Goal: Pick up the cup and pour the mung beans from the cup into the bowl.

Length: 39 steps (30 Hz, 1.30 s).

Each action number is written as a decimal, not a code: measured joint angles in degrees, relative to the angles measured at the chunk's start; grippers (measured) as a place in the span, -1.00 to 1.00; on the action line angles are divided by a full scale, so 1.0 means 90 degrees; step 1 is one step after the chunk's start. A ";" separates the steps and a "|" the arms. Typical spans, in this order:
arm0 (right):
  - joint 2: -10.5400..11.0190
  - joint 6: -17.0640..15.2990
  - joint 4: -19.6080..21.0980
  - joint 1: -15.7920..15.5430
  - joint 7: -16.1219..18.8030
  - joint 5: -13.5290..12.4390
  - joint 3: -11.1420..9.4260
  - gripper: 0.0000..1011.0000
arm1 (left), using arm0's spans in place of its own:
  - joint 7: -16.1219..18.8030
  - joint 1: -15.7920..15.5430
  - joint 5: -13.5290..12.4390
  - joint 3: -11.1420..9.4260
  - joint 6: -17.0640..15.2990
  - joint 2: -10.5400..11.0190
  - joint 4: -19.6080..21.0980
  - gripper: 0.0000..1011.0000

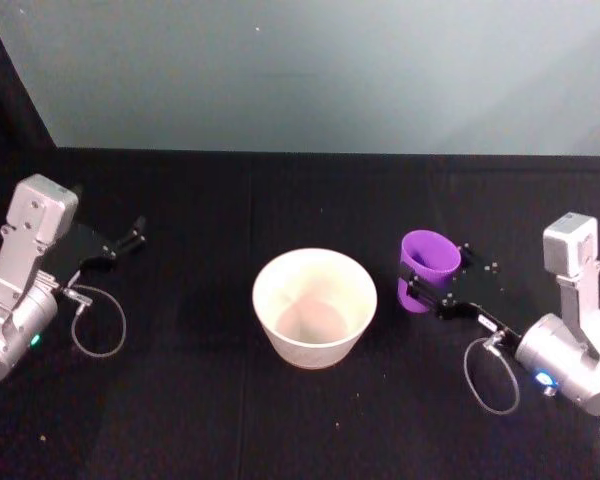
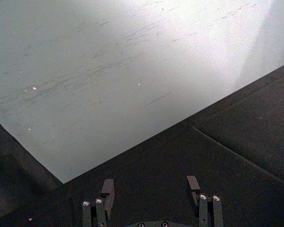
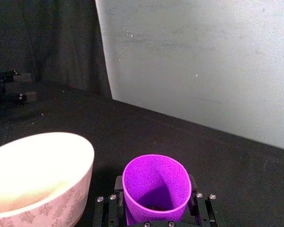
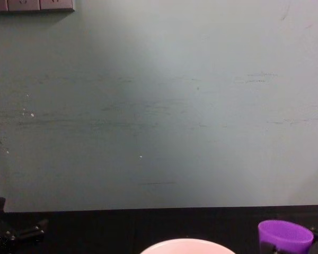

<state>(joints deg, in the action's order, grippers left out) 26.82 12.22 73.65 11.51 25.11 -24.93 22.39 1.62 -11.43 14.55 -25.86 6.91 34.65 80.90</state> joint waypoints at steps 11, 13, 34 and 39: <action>0.0632 -0.0815 0.1839 -0.0650 -0.0350 0.0032 -0.0663 0.45 | 0.0000 0.0000 0.0000 0.0000 0.0000 0.0000 0.0000 0.98; 0.0745 -0.0989 0.2118 -0.0742 -0.0376 -0.0013 -0.0801 0.45 | 0.0000 0.0000 0.0000 0.0000 0.0000 0.0000 0.0001 0.98; 0.1293 -0.2253 0.3524 -0.1060 -0.0515 -0.0096 -0.1714 0.45 | 0.0000 -0.0001 0.0000 0.0000 0.0000 0.0000 0.0000 0.98; 0.1296 -0.2253 0.3527 -0.1062 -0.0516 -0.0095 -0.1708 0.45 | 0.0000 0.0000 0.0000 0.0000 0.0000 0.0000 0.0000 0.98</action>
<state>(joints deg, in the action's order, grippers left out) 38.48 -8.06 105.40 1.95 20.46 -25.78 7.01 1.62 -11.43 14.55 -25.86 6.91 34.65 80.90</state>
